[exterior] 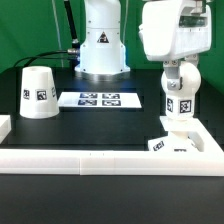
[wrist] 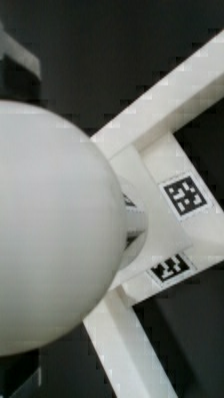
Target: Assemble lamp
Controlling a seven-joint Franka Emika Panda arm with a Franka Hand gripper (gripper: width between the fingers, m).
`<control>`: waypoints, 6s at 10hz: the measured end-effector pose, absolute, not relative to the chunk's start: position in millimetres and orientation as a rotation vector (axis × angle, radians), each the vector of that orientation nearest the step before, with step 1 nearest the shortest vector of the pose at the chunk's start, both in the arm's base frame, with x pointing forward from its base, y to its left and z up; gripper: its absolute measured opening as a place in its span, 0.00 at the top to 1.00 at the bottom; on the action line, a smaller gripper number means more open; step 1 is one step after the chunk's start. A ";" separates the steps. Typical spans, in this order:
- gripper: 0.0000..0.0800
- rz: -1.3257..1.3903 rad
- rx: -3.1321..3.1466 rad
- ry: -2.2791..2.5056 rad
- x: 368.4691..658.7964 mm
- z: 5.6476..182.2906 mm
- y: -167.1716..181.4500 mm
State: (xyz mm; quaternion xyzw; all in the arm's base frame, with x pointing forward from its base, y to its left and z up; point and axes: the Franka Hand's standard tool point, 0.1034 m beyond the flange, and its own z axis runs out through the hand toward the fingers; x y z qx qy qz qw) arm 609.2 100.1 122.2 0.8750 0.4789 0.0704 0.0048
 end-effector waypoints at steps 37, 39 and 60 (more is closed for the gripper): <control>0.13 0.143 3.226 -0.172 603.8 118.4 100.9; 0.13 0.156 3.219 0.088 604.5 118.8 99.8; 0.28 0.148 2.737 1.494 605.6 112.3 96.3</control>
Offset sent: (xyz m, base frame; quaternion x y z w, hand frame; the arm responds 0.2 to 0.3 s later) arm 0.0000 0.0000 0.0000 0.0000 0.0000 0.0650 0.9979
